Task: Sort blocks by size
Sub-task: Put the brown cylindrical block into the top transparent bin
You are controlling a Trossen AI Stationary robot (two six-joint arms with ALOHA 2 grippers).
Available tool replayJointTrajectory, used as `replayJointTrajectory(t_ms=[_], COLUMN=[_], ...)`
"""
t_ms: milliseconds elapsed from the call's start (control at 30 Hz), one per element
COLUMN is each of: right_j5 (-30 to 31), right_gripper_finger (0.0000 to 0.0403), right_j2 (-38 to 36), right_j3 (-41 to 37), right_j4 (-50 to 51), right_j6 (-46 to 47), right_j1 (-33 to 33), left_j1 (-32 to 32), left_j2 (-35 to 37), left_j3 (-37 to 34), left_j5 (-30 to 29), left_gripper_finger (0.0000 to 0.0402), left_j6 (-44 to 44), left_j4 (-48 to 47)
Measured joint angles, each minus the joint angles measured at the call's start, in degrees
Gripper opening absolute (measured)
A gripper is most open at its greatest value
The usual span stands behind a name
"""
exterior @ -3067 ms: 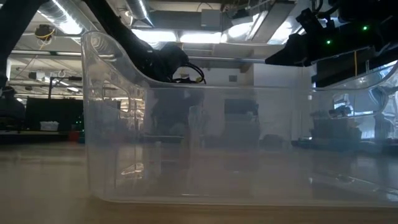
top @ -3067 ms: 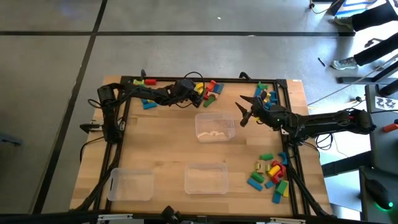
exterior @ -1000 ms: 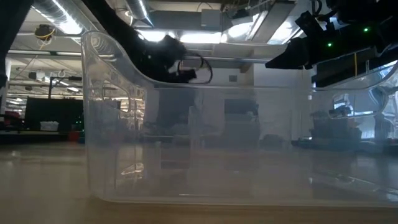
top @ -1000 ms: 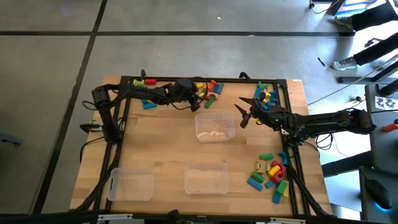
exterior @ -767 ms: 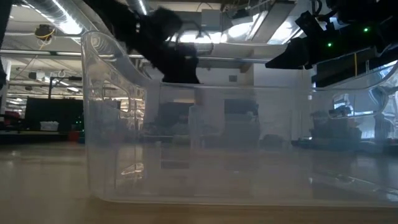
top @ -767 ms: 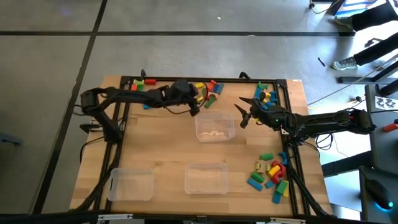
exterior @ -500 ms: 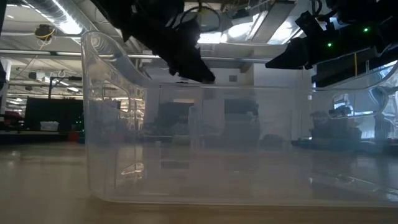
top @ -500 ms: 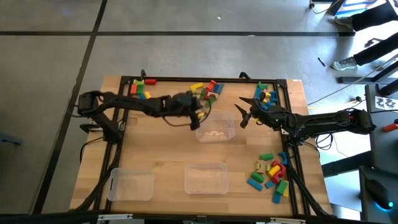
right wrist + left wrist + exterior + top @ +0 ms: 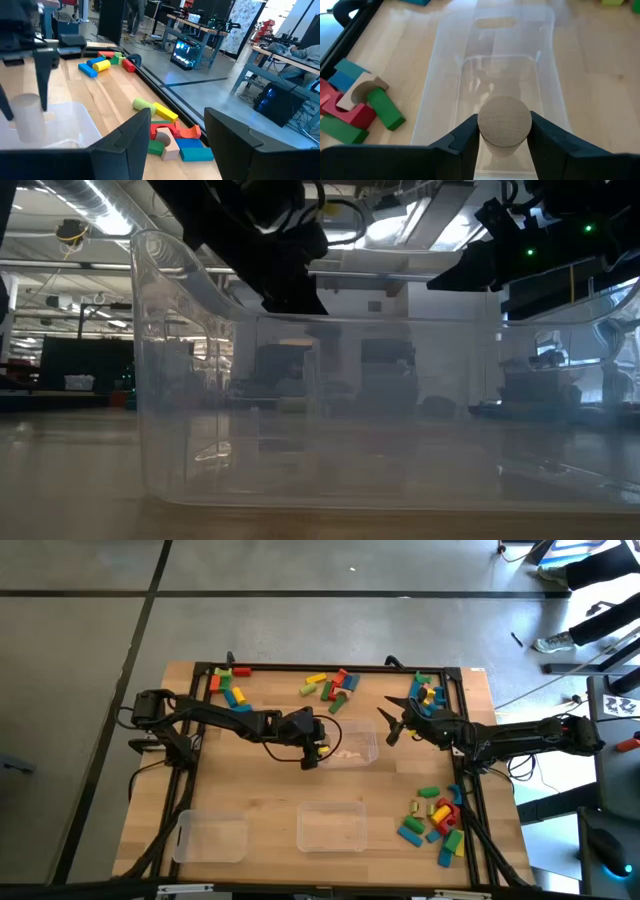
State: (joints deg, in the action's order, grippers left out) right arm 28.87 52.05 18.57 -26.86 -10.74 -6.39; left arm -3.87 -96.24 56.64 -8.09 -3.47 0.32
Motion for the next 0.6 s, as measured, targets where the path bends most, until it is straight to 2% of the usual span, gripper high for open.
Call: replayJointTrajectory(t_ms=[600], right_j5=[-0.01], right_gripper_finger=[0.0186], right_j2=[0.0], right_j3=[0.0], right_j4=[0.06], right_j6=[0.42], right_j1=[0.0], left_j1=[-1.1], left_j2=[-0.83], left_j3=[-0.07], left_j5=[-0.01], left_gripper_finger=[0.0141], left_j6=[0.48], left_j4=[0.41])
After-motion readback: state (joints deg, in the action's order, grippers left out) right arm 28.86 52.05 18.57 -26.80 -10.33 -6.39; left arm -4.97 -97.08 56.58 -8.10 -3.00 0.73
